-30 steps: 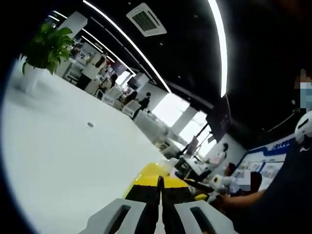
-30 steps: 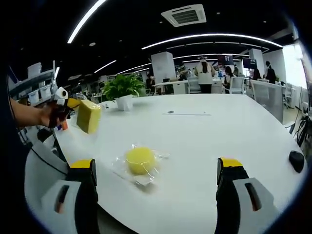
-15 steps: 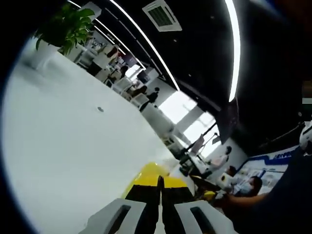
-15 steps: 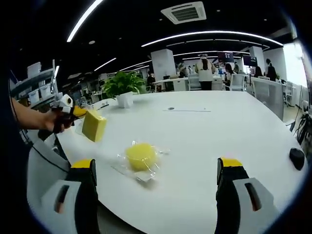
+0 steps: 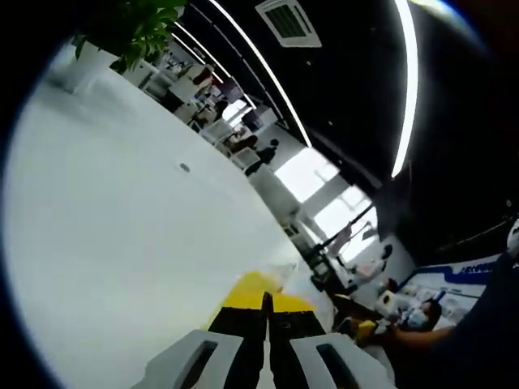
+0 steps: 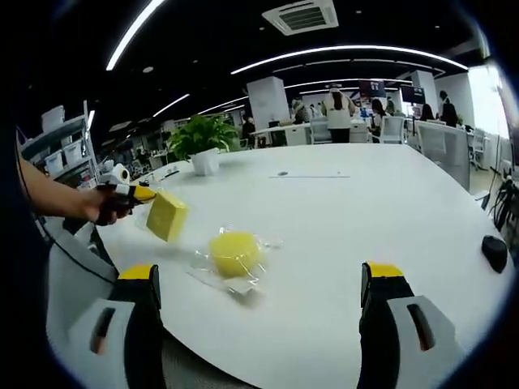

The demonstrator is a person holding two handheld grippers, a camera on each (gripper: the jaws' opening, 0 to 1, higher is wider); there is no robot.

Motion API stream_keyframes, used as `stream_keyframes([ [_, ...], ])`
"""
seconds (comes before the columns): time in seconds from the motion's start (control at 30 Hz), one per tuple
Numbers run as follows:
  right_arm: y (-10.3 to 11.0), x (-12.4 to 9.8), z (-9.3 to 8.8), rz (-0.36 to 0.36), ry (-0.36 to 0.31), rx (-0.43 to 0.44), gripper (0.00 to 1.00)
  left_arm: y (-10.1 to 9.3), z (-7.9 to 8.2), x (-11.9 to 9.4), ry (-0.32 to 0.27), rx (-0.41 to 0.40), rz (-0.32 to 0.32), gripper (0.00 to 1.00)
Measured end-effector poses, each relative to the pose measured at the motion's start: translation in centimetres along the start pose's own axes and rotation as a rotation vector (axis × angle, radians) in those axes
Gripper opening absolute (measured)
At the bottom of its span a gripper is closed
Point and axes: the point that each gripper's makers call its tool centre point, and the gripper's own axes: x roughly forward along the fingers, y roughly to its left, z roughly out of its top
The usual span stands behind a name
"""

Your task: Compare the silicone blocks by pressing each to a similar depth, holding the contact briefly, and releasing to observe deformation and rebound differences across the visible hardness samples.

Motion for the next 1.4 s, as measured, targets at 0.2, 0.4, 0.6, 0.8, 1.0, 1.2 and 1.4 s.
stream_keyframes([
  [0.2, -0.1, 0.3, -0.1, 0.000, 0.006, 0.008, 0.96, 1.8, 0.6, 0.2, -0.004, 0.119, 0.036, 0.00],
  [0.4, -0.3, 0.6, 0.0, 0.001, 0.004, 0.025, 0.96, 4.9, 0.7, 0.5, 0.045, 0.278, 0.137, 0.00],
  [0.6, -0.4, 0.8, 0.2, -0.001, 0.001, 0.046, 0.96, 6.8, 0.5, 0.7, 0.072, 0.301, 0.194, 0.00],
  [0.8, -0.5, 1.1, 0.1, -0.001, 0.010, 0.043, 0.96, 8.3, -0.4, 0.8, 0.143, 0.354, 0.224, 0.00],
  [1.0, -0.3, 1.2, -0.3, -0.005, 0.017, 0.047, 0.96, 9.6, -1.8, 0.5, 0.227, 0.429, 0.238, 0.00],
  [1.2, -0.1, 1.1, -0.5, -0.006, 0.022, 0.046, 0.96, 10.3, -1.6, 0.3, 0.235, 0.456, 0.241, 0.00],
  [1.4, -0.2, 1.1, -0.5, -0.008, 0.023, 0.045, 0.96, 11.2, -1.4, 0.1, 0.216, 0.419, 0.267, 0.00],
])
